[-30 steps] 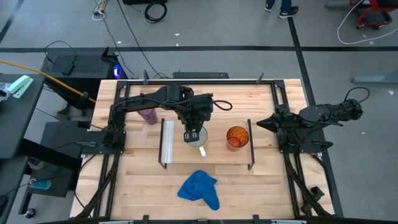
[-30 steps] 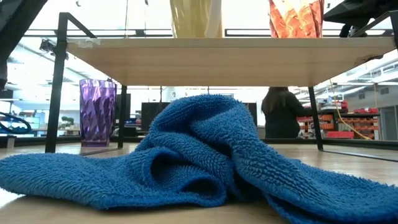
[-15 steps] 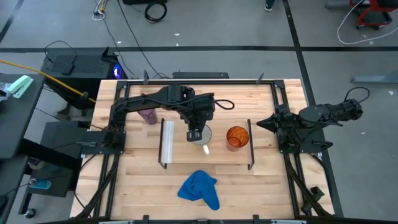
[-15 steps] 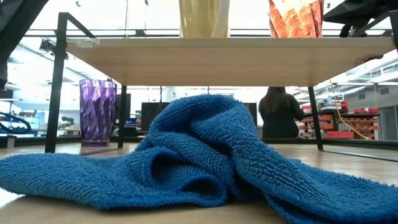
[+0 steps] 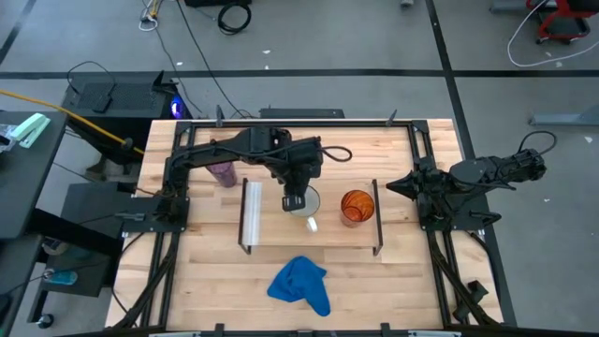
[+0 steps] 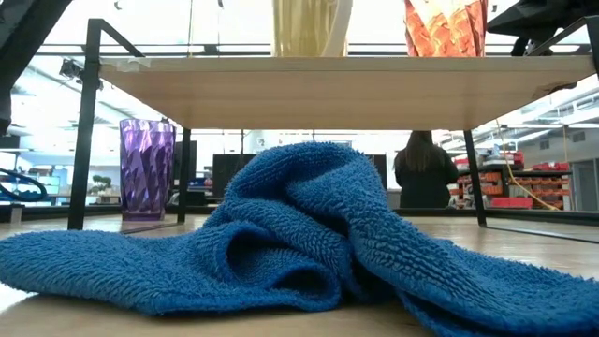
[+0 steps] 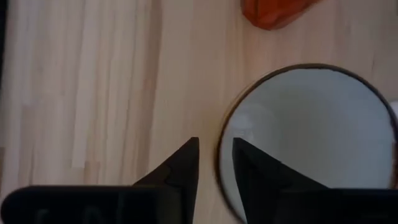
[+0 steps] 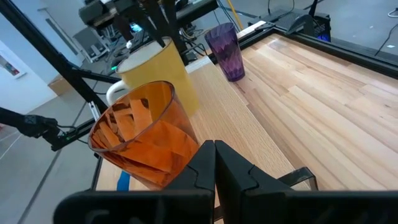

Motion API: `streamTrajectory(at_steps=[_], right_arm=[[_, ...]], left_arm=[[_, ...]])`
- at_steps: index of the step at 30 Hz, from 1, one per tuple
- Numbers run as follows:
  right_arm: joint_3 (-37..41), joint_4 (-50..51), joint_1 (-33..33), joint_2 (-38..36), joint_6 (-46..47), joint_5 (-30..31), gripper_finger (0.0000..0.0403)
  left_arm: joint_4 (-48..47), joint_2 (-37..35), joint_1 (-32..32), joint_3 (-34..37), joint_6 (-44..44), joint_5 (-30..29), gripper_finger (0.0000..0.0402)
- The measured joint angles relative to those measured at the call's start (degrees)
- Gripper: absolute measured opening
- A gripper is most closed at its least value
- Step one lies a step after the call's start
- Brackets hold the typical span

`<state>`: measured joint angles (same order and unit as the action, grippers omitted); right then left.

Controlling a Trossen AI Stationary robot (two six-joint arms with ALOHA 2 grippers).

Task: Stack small to large cups/mugs on shelf
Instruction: Put the yellow mug on the shelf

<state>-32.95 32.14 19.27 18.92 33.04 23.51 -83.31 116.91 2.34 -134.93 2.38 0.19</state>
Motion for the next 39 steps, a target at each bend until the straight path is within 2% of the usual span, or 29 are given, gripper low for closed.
streamTrajectory(at_steps=[7, 13, 18, 24, 26, 30, 34, 39], right_arm=[[0.00, 0.00, -0.02, 0.02, 0.02, 0.00, 0.0009], [0.00, 0.01, -0.02, 0.02, 0.02, 0.00, 0.0009], [0.00, 0.04, -0.02, 0.02, 0.02, -0.02, 0.0009], [0.00, 0.13, -0.02, 0.02, 0.02, -0.02, 0.0009], [0.00, 0.22, 0.00, 0.00, 0.11, -0.02, 0.0009], [0.00, 0.42, -0.02, 0.00, 0.47, -0.02, 0.0009], [0.00, 0.57, -0.02, 0.00, 1.39, -0.46, 0.0009], [-0.40, 0.90, 0.00, 0.07, 1.24, -0.44, 0.0009]], left_arm=[[0.18, -4.92, 2.14, -0.02, 5.85, -0.16, 0.0118], [-0.39, -10.29, 2.06, -0.02, 10.84, -0.20, 0.0115], [-6.98, -13.81, -0.88, -0.07, 18.48, -0.17, 0.0110], [-6.53, -14.96, -7.81, 1.16, 32.63, -0.10, 0.0110], [-6.90, -14.76, -9.95, 2.59, 37.00, -0.63, 0.0109], [-6.82, -14.79, -13.43, 9.00, 44.22, -7.56, 0.0102], [-6.52, -14.54, -15.42, 18.03, 51.85, -7.91, 0.0088], [-0.28, -14.54, -15.73, 26.47, 59.63, -7.92, 0.0072]])
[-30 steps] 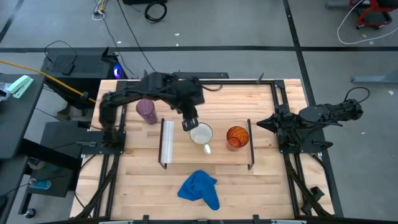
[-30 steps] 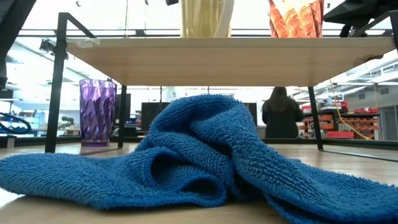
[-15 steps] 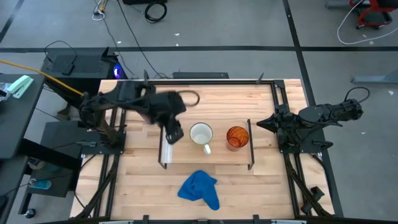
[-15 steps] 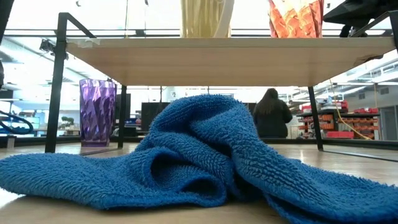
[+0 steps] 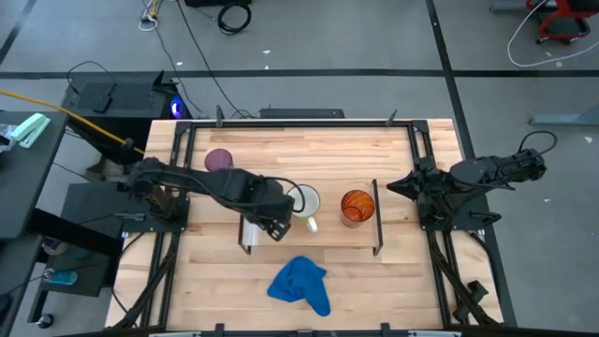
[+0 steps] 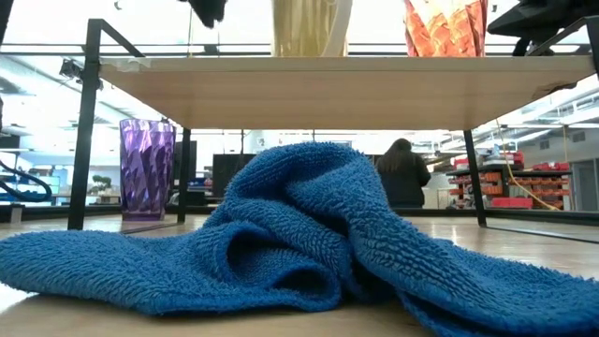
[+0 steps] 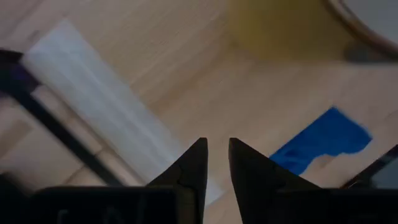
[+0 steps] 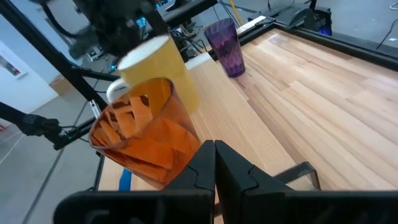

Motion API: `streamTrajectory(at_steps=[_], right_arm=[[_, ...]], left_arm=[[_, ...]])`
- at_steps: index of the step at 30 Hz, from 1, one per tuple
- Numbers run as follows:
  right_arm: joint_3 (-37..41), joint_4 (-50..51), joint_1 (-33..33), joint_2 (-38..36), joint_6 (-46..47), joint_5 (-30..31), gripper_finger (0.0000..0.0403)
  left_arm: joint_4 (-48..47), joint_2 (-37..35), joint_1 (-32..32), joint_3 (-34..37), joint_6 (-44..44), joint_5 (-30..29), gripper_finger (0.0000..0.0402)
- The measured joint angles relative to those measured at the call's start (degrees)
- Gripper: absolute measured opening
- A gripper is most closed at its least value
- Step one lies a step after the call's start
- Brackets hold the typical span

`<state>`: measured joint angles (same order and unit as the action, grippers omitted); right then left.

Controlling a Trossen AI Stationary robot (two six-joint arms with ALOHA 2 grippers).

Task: Stack small to large cups/mugs on shelf
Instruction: Put the yellow mug on the shelf

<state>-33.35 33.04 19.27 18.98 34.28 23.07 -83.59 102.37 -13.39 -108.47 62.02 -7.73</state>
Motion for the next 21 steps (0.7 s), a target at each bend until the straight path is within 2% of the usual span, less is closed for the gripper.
streamTrajectory(at_steps=[7, 21], right_arm=[[-6.05, -0.66, 0.04, 0.71, -3.23, -1.40, 0.0003], [-11.41, 0.77, 0.07, 13.85, -9.29, -5.40, 0.0003]], left_arm=[[12.20, -0.11, 0.32, 1.99, 0.31, 0.01, 0.0050], [16.12, 0.07, 4.66, 1.99, -3.06, -0.18, 0.0020]])
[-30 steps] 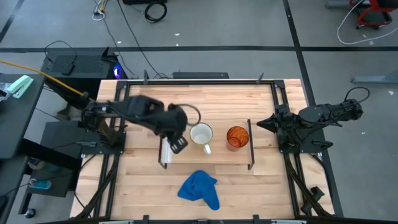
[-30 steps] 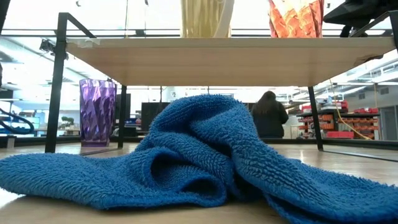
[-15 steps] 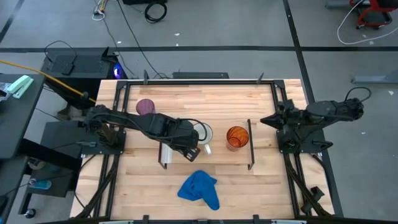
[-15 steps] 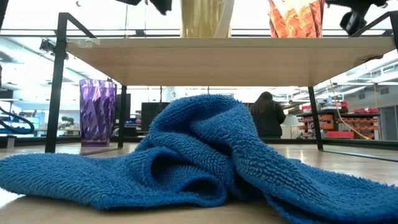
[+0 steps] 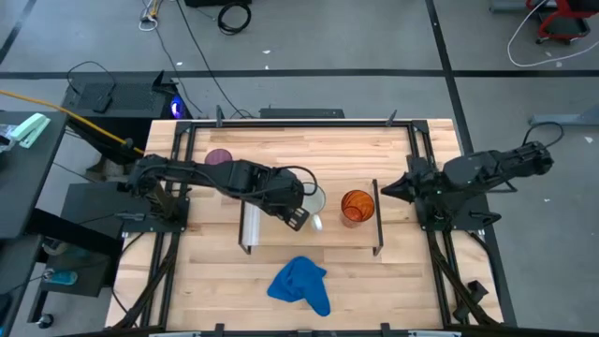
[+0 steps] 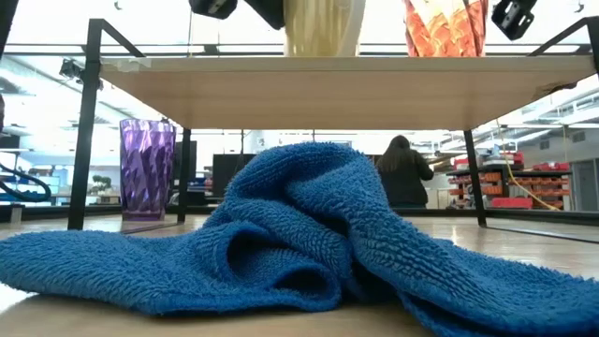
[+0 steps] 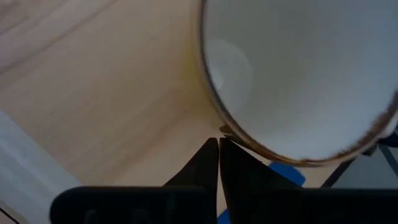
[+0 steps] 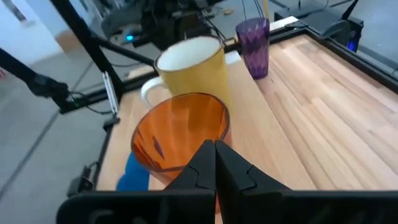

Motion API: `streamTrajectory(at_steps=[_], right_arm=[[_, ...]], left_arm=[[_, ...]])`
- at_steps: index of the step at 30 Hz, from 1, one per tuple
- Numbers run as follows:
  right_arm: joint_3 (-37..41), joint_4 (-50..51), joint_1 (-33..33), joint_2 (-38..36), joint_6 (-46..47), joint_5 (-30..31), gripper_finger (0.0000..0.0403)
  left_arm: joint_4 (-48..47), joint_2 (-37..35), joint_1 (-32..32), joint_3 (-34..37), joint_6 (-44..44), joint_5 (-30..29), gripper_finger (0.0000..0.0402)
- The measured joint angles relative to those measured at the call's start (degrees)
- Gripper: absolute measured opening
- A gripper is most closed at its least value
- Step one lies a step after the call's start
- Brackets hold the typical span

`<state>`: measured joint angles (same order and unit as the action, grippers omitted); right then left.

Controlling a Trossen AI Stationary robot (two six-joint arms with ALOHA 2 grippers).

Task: Stack small to large cups/mugs on shelf
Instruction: Put the yellow mug on the shelf

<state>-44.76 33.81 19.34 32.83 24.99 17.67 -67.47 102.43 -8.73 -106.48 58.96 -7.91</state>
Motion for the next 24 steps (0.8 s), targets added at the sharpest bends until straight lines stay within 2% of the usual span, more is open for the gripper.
streamTrajectory(at_steps=[10, 15, 21, 24], right_arm=[[-5.67, -0.22, 0.00, 6.20, -5.04, 0.55, 0.0002], [-10.93, 0.38, 2.69, 13.44, -7.13, 2.98, 0.0001], [-20.51, 9.92, 11.01, 25.62, -10.64, 18.04, 0.0000], [-25.35, 13.36, 14.45, 30.51, -11.23, 23.71, 0.0000]], left_arm=[[-0.14, 0.00, 1.90, 0.00, -1.79, -0.03, 0.0018], [-0.14, 0.00, 2.25, 0.00, -2.86, -0.03, 0.0012], [-0.23, 0.03, 2.46, 0.00, -3.24, -0.03, 0.0021], [-0.30, 0.07, 2.44, 0.00, -3.26, -0.05, 0.0024]])
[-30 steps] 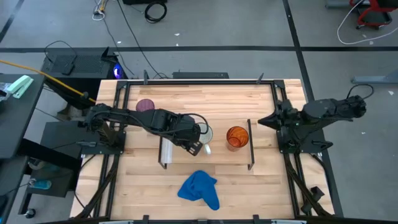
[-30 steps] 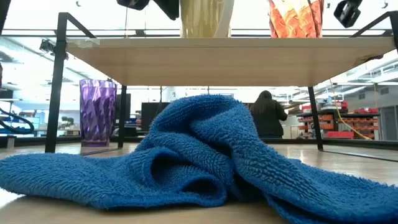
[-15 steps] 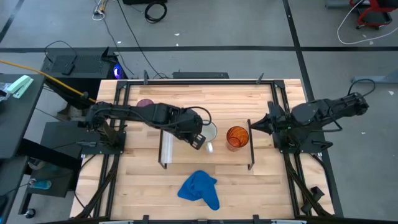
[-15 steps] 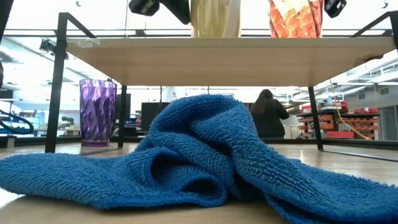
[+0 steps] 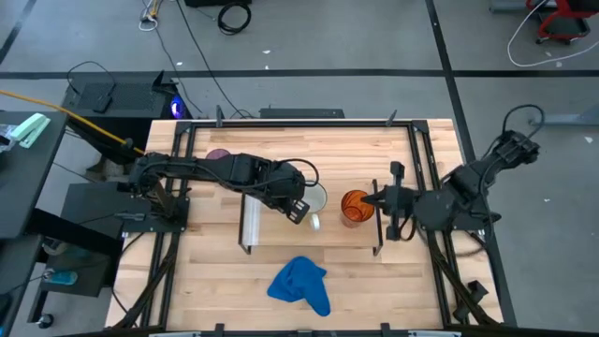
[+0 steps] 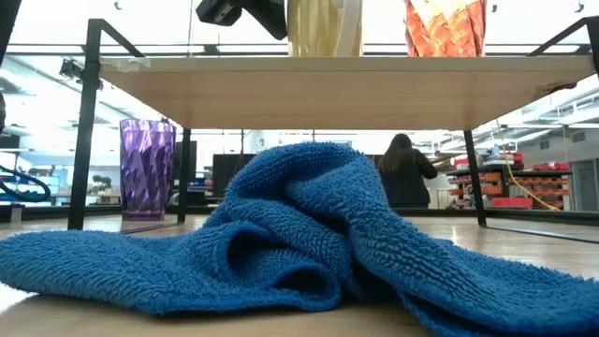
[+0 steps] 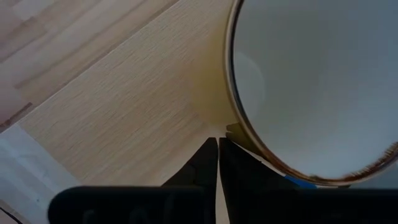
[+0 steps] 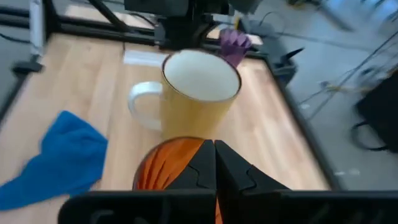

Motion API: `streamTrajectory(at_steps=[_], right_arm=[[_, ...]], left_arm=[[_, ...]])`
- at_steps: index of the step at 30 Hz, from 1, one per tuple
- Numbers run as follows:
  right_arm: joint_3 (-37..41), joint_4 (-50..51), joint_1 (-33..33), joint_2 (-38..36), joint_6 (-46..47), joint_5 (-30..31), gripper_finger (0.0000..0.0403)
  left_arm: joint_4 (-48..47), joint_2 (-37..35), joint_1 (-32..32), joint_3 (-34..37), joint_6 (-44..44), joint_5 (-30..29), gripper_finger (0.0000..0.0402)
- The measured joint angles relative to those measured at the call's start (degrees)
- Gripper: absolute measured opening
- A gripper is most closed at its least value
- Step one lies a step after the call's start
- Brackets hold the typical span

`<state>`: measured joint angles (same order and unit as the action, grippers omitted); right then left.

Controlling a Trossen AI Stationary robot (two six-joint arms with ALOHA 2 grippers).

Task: Stack small to large cups/mugs on shelf
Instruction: Put the yellow mug on the shelf

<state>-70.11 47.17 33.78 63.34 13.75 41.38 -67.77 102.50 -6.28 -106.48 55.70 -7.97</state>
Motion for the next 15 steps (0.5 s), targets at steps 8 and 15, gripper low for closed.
streamTrajectory(at_steps=[8, 15], right_arm=[[-3.78, 0.49, 4.25, 9.27, 3.30, 6.58, 0.0000], [-8.21, 0.41, 4.38, 17.87, 6.09, 7.22, 0.0000]], left_arm=[[0.04, 0.00, 0.00, 0.00, -0.91, 0.02, 0.0014], [0.04, 0.00, -0.07, 0.00, -1.05, 0.02, 0.0018]])
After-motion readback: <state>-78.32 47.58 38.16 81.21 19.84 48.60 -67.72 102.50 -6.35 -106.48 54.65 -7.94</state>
